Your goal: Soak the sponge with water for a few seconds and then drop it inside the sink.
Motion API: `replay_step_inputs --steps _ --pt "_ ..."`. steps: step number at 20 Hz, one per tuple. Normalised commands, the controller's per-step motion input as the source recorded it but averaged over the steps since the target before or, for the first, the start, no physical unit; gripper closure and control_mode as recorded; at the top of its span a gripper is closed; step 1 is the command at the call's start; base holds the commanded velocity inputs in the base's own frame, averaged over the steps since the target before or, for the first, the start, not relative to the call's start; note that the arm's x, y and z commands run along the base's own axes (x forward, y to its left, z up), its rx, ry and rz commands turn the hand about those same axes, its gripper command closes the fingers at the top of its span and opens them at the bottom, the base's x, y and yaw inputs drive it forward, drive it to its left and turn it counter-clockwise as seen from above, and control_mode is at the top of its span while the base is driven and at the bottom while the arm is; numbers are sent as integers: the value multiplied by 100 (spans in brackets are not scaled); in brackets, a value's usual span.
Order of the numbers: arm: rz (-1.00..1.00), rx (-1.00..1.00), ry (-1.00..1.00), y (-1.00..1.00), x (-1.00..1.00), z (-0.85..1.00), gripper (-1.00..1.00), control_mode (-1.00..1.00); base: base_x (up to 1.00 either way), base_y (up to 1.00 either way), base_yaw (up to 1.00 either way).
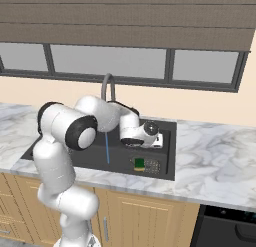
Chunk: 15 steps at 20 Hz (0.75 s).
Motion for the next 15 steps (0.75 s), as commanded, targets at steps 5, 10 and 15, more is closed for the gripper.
replay_step_inputs --steps 5,10,15 --pt "0 5 0 -15 -29 82 -100 -100 0 0 0" --pt "0 1 0 -3 -32 71 -100 -100 0 0 0" --pt "0 0 4 0 -50 43 -100 -100 0 0 0"
